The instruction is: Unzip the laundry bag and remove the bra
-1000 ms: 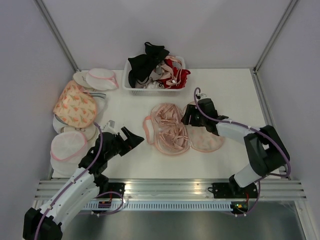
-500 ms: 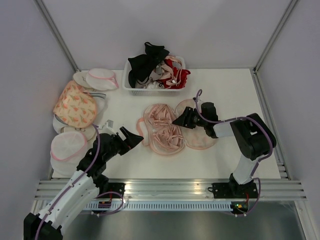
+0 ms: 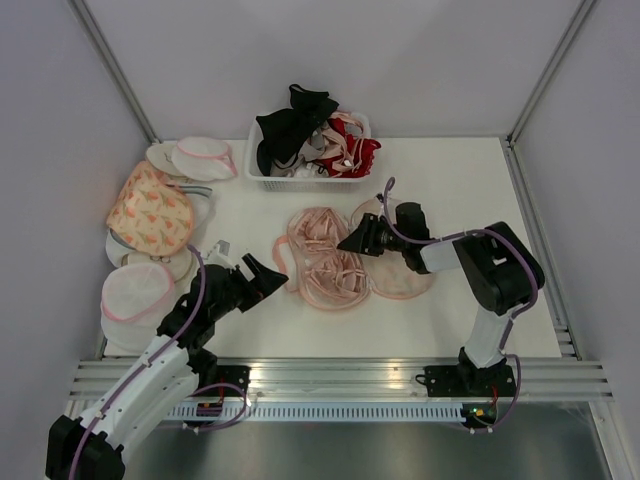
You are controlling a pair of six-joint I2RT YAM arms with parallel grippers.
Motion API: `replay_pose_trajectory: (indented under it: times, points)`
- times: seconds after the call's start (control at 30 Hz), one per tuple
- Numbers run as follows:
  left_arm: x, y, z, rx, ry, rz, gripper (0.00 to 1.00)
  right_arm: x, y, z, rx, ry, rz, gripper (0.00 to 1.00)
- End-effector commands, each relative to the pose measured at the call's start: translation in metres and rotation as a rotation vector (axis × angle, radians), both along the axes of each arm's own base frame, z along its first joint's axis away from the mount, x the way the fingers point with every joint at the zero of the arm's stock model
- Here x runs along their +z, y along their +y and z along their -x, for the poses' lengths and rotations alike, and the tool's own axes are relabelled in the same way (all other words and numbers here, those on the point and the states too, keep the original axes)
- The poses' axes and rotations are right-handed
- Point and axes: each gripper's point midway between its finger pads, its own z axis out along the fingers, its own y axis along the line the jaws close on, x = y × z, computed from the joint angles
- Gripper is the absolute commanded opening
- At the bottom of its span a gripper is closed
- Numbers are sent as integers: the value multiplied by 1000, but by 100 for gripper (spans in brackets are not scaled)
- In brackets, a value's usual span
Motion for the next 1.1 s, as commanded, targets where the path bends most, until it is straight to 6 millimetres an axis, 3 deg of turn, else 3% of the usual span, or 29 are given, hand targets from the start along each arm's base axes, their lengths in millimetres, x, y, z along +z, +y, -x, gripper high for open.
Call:
replay_pose_trajectory:
  times: [0.0, 0.17, 0.3, 0.33, 0.43, 0.53, 0.73, 0.77, 0.93, 1.07]
  points:
    - [7, -1, -6, -11, -48, -5, 97, 18, 28, -2, 103, -85, -61, 54]
    - [6, -2, -5, -12, -46, -4, 97, 13, 54, 6, 168, -83, -46, 45]
    - [8, -1, -5, -9, -52, -3, 97, 11, 66, 9, 193, -77, -39, 14]
    - [7, -1, -4, -11, -50, -4, 97, 9, 66, 10, 193, -74, -33, 0]
    - [6, 1, -3, -6, -49, -7, 97, 14, 64, 12, 193, -83, -24, 0]
    - [9, 2, -2, -3, -58, -5, 97, 35, 62, 14, 199, -123, -27, 0]
    - [10, 3, -2, 2, -64, -3, 97, 109, 66, 2, 199, -253, -62, 0]
    - [11, 3, -2, 2, -64, -3, 97, 132, 69, -5, 197, -299, -83, 0]
    - [11, 3, -2, 2, -64, -3, 97, 187, 72, -32, 186, -383, -103, 1]
    - [10, 3, -1, 1, -61, 0, 97, 240, 72, -74, 128, -472, -163, 0]
